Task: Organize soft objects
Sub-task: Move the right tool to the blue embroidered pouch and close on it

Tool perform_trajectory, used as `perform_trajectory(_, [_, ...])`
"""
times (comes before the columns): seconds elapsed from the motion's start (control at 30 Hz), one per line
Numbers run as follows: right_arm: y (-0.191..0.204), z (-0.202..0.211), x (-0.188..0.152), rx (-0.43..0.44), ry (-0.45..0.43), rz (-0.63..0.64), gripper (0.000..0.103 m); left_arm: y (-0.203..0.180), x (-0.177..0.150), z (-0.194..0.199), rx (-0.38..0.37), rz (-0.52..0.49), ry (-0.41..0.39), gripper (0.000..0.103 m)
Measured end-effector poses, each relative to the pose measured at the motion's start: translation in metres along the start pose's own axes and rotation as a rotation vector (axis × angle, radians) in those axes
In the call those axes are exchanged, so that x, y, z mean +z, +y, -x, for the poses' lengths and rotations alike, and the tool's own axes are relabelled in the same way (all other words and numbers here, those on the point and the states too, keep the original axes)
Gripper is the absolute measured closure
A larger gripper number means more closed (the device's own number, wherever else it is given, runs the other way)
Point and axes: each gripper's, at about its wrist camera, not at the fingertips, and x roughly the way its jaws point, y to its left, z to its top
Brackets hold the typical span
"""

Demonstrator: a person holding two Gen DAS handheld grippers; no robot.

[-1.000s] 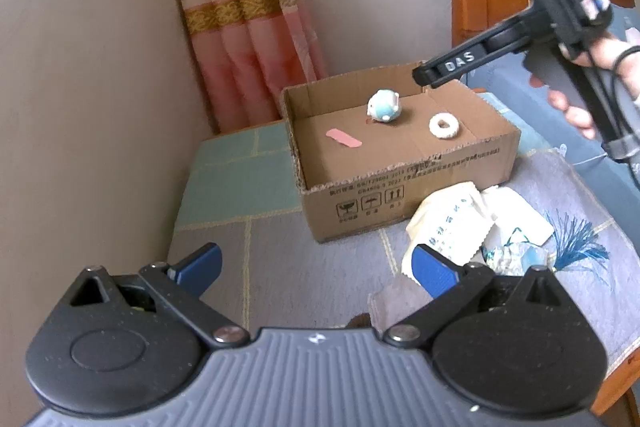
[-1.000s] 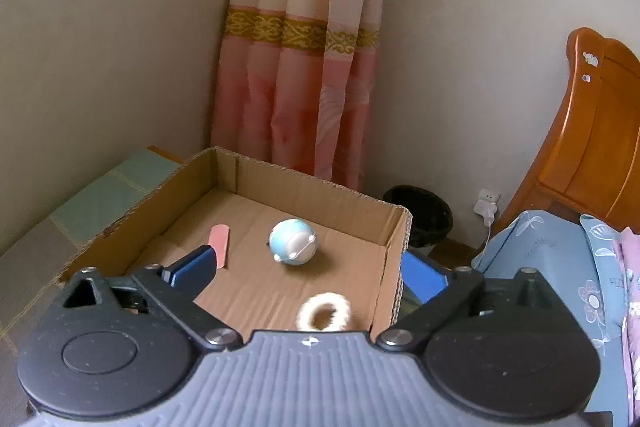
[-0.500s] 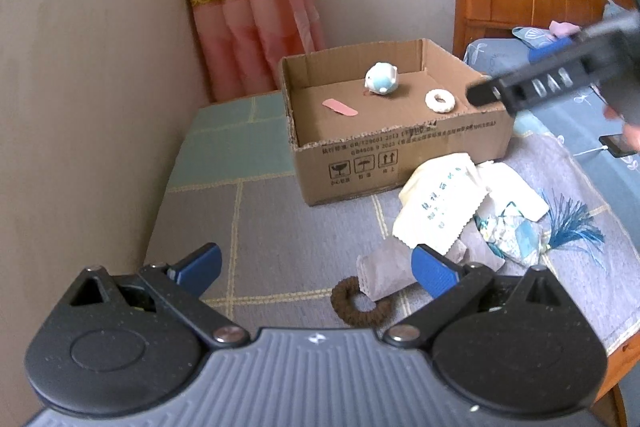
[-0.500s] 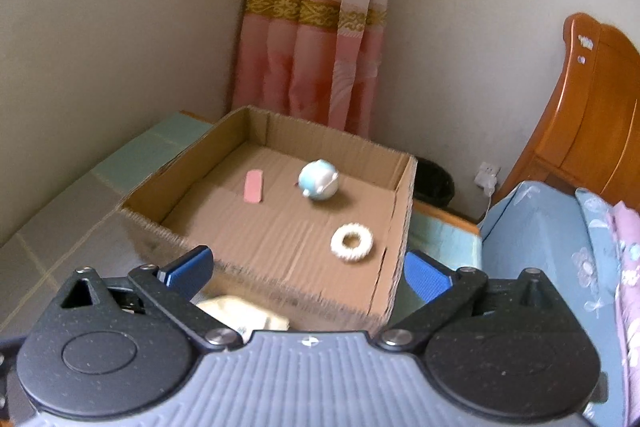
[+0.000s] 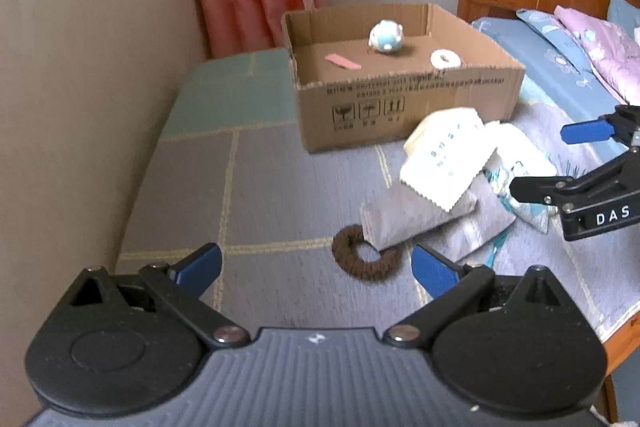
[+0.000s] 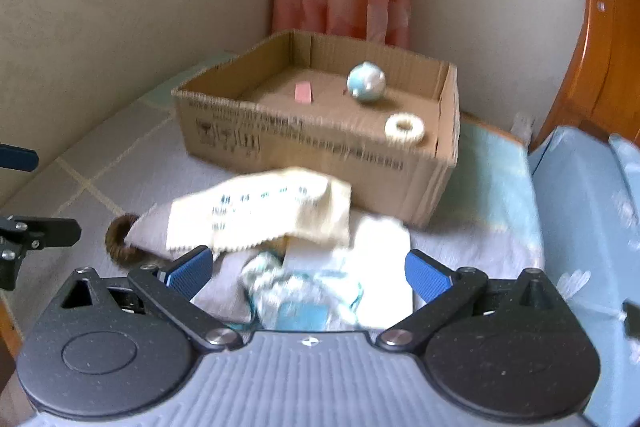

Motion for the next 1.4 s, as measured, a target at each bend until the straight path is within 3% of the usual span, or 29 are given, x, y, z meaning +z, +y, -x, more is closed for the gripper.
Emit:
perform_trajectory(0.4, [0.0,-0.009,-0.034,-0.094,0.051,0.053,0.0,-0.008,-0.012,-0.026,-0.015,-0.007,0.076,0.002])
perform_trajectory(0.6, [0.001,-0.017,-0.039,-0.09,0.056,0.099,0.006,-0.013,-0.016,-0.043,-0.028,-0.003,0.121,0.002])
perform_trajectory(0.7, [0.003,-0.019,-0.036,-0.073,0.041,0.115,0.012,-0.013,-0.016,-0.046,-0.036,0.009,0.126,0.002])
perform_trajectory(0.87, [0.008,-0.021,-0.03,-0.039,0.026,0.159,0.034,-0.011,-0.014,-0.048,-0.039,0.017,0.123,0.002])
perform_trajectory(1.03, [0.013,-0.021,-0.03,-0.034,0.015,0.207,0.037,-0.011,-0.015,-0.051,-0.06,0.027,0.105,0.002])
perform_trajectory(1.13, [0.011,-0.02,-0.029,-0.005,0.028,0.181,0.052,-0.01,-0.016,-0.052,-0.07,0.031,0.1,0.001])
perform_trajectory(1.4, [0.012,-0.01,-0.035,-0.034,0.051,0.11,0.055,-0.003,-0.014,-0.058,-0.092,0.007,0.051,0.001])
